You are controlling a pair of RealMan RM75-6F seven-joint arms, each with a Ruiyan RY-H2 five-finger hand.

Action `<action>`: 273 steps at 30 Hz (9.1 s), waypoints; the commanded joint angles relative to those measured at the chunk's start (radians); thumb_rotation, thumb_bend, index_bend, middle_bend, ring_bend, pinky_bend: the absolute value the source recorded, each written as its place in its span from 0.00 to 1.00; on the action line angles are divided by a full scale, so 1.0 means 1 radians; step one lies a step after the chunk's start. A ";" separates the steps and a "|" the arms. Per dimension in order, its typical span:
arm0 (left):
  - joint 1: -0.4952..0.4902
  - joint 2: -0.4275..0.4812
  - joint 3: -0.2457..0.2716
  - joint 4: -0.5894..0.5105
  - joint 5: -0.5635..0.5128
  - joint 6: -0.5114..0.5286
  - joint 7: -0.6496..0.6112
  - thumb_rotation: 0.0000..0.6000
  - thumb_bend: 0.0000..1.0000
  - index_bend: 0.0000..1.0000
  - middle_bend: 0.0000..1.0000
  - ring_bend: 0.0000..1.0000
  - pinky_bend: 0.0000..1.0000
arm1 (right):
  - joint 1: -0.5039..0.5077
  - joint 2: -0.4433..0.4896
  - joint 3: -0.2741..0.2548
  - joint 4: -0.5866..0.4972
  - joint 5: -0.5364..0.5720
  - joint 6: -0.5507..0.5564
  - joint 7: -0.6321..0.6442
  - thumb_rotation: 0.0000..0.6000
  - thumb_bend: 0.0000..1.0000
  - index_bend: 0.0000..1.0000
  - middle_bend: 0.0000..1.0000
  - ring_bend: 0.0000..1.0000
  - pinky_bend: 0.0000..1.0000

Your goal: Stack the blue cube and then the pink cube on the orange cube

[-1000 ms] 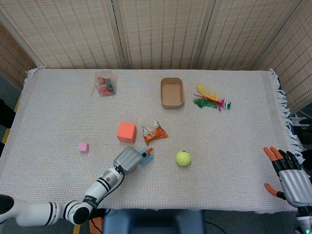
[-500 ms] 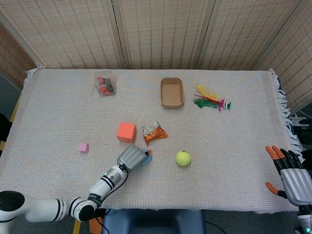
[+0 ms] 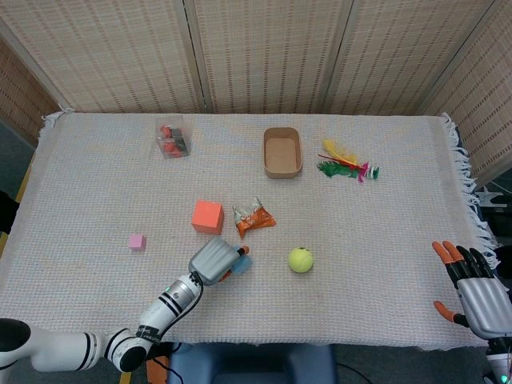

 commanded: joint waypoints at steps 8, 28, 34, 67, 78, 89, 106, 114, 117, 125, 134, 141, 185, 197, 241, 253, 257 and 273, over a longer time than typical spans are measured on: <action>0.051 0.165 -0.072 -0.206 -0.131 0.089 0.029 1.00 0.37 0.64 1.00 1.00 1.00 | 0.003 0.000 -0.005 0.000 -0.012 -0.003 0.005 1.00 0.11 0.00 0.00 0.00 0.00; -0.125 0.118 -0.213 -0.137 -0.655 0.172 0.272 1.00 0.37 0.67 1.00 1.00 1.00 | 0.014 -0.010 0.003 -0.004 0.013 -0.024 -0.018 1.00 0.11 0.00 0.00 0.00 0.00; -0.165 0.086 -0.210 -0.087 -0.696 0.183 0.306 1.00 0.37 0.67 1.00 1.00 1.00 | 0.014 -0.006 0.004 -0.004 0.016 -0.022 -0.009 1.00 0.11 0.00 0.00 0.00 0.00; -0.241 0.044 -0.183 -0.004 -0.795 0.161 0.336 1.00 0.37 0.58 1.00 1.00 1.00 | 0.011 0.003 0.010 -0.002 0.026 -0.013 0.009 1.00 0.11 0.00 0.00 0.00 0.00; -0.249 0.052 -0.172 -0.007 -0.786 0.158 0.326 1.00 0.37 0.30 1.00 1.00 1.00 | 0.011 0.001 0.010 -0.003 0.026 -0.014 0.003 1.00 0.11 0.00 0.00 0.00 0.00; -0.255 0.054 -0.168 -0.014 -0.788 0.165 0.323 1.00 0.37 0.25 1.00 1.00 1.00 | 0.010 0.002 0.009 -0.004 0.024 -0.011 0.003 1.00 0.11 0.00 0.00 0.00 0.00; -0.228 0.107 -0.124 -0.123 -0.755 0.220 0.331 1.00 0.37 0.15 1.00 1.00 1.00 | 0.006 0.004 0.007 -0.003 0.016 -0.004 0.005 1.00 0.11 0.00 0.00 0.00 0.00; -0.023 0.261 0.065 -0.329 -0.415 0.361 0.140 1.00 0.36 0.13 1.00 1.00 1.00 | 0.002 0.002 -0.002 -0.005 0.000 0.001 0.001 1.00 0.11 0.00 0.00 0.00 0.00; 0.019 0.288 0.086 -0.333 -0.332 0.372 0.081 1.00 0.36 0.11 1.00 1.00 1.00 | 0.004 -0.003 -0.004 -0.006 -0.004 -0.004 -0.009 1.00 0.11 0.00 0.00 0.00 0.00; 0.119 0.306 0.151 -0.309 -0.243 0.362 0.004 1.00 0.36 0.10 1.00 1.00 1.00 | 0.007 -0.009 -0.005 -0.008 -0.001 -0.013 -0.022 1.00 0.11 0.00 0.00 0.00 0.00; 0.185 0.244 0.157 -0.140 -0.263 0.256 -0.084 1.00 0.36 0.14 1.00 1.00 1.00 | 0.006 -0.012 -0.006 -0.009 -0.003 -0.012 -0.030 1.00 0.11 0.00 0.00 0.00 0.00; 0.204 0.205 0.126 -0.032 -0.307 0.181 -0.117 1.00 0.34 0.14 1.00 1.00 1.00 | 0.008 -0.015 -0.005 -0.007 0.003 -0.017 -0.035 1.00 0.11 0.00 0.00 0.00 0.00; 0.238 0.200 -0.040 0.014 -0.179 0.220 -0.044 1.00 0.33 0.42 1.00 1.00 1.00 | 0.018 -0.014 -0.009 -0.014 0.015 -0.040 -0.058 1.00 0.11 0.00 0.00 0.00 0.00; 0.109 0.233 -0.113 -0.074 -0.076 0.188 0.129 1.00 0.34 0.45 1.00 1.00 1.00 | 0.013 -0.013 -0.010 -0.016 0.008 -0.028 -0.049 1.00 0.11 0.00 0.00 0.00 0.00; -0.068 0.089 -0.132 0.077 -0.118 0.079 0.239 1.00 0.33 0.40 1.00 1.00 1.00 | 0.010 0.004 0.005 -0.003 0.011 -0.006 0.014 1.00 0.11 0.00 0.00 0.00 0.00; -0.073 0.087 -0.125 0.084 -0.137 0.086 0.233 1.00 0.34 0.28 1.00 1.00 1.00 | 0.008 0.005 0.005 -0.007 0.016 -0.007 0.006 1.00 0.11 0.00 0.00 0.00 0.00; -0.073 0.089 -0.123 0.079 -0.140 0.085 0.230 1.00 0.34 0.25 1.00 1.00 1.00 | 0.007 0.004 0.005 -0.008 0.016 -0.006 0.004 1.00 0.11 0.00 0.00 0.00 0.00; 0.054 0.208 -0.028 -0.116 -0.120 0.227 0.221 1.00 0.34 0.17 1.00 1.00 1.00 | 0.003 0.004 -0.002 -0.007 -0.001 0.001 0.002 1.00 0.11 0.00 0.00 0.00 0.00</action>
